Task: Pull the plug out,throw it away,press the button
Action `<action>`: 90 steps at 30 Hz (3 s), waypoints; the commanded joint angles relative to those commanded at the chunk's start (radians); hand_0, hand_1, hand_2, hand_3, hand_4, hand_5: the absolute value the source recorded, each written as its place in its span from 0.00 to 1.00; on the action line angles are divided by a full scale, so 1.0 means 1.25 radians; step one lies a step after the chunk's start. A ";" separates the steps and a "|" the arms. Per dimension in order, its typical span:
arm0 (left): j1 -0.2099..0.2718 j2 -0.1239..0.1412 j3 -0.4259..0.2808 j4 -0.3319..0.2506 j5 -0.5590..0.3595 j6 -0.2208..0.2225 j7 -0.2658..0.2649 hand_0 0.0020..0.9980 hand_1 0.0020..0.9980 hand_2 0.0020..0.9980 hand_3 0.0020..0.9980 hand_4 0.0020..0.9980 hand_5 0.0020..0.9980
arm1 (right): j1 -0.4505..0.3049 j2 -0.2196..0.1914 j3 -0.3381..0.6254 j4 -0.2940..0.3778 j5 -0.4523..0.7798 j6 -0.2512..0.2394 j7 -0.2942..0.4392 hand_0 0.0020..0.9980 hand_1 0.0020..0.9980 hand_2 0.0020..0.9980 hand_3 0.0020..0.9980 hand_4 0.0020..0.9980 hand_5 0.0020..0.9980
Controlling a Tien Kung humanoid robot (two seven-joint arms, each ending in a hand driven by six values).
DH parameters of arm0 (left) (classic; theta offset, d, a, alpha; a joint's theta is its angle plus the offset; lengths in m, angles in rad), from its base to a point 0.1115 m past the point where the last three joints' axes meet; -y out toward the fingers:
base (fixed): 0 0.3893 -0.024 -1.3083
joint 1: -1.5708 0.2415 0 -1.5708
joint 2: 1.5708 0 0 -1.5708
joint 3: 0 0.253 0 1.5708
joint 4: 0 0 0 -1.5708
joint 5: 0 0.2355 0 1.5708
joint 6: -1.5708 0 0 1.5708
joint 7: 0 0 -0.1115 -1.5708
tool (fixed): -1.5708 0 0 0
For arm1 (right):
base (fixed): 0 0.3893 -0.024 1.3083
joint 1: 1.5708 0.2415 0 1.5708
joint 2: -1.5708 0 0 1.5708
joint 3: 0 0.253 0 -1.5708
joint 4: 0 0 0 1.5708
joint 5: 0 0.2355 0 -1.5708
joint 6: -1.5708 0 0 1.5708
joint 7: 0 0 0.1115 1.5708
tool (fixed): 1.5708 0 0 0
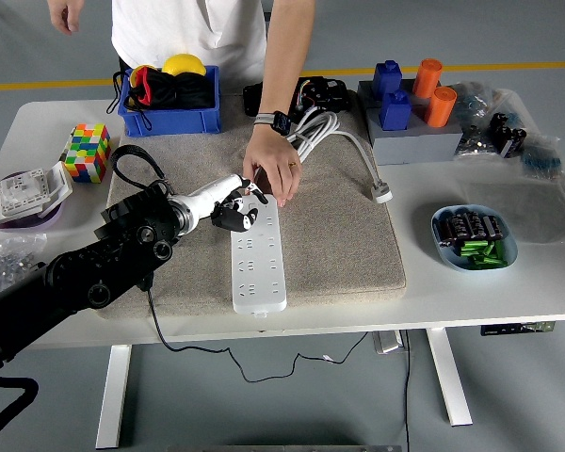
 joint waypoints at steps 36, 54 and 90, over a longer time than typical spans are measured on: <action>-0.009 0.001 0.023 0.060 0.004 -0.005 0.013 0.01 0.04 0.05 0.67 0.42 0.00 | -0.002 0.001 0.003 0.000 0.000 0.000 -0.001 0.74 0.65 0.64 0.61 0.65 0.47; 0.005 0.007 -0.065 -0.003 0.035 -0.001 0.005 0.01 0.04 0.05 0.67 0.42 0.00 | -0.003 0.001 0.008 0.000 -0.002 -0.001 0.000 0.74 0.66 0.64 0.61 0.65 0.47; 0.273 0.124 -0.707 -0.209 0.211 0.130 -0.179 0.87 0.89 0.80 0.79 0.69 0.16 | 0.015 0.007 0.015 0.000 -0.015 0.007 -0.002 0.74 0.65 0.64 0.61 0.65 0.47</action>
